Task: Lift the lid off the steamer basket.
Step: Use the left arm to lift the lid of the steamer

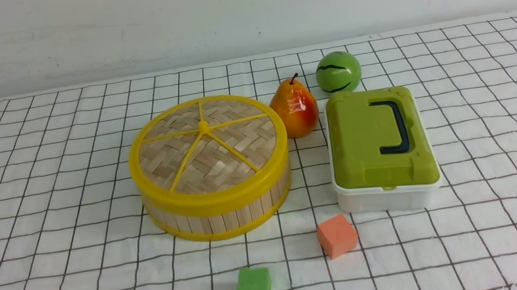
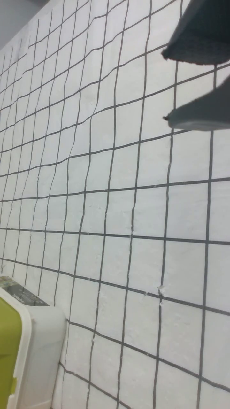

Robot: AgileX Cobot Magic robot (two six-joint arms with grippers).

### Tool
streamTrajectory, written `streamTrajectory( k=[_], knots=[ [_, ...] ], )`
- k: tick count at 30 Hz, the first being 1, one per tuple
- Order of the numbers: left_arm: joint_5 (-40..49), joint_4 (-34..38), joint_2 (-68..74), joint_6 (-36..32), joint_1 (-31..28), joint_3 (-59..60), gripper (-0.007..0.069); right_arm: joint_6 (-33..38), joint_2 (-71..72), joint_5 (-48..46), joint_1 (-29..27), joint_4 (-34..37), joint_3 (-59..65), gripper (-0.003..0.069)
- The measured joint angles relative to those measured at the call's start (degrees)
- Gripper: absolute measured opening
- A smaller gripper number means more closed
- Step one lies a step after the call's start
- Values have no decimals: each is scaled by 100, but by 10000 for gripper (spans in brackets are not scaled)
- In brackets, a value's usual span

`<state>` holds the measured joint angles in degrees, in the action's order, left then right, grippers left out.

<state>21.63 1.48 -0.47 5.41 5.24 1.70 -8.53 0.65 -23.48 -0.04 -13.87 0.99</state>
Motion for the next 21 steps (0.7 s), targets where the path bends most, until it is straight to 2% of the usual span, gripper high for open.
streamTrajectory(
  k=[21],
  knots=[
    [0, 0, 0, 0, 0, 0, -5, 0, 0, 0, 0, 0, 0, 240]
  ],
)
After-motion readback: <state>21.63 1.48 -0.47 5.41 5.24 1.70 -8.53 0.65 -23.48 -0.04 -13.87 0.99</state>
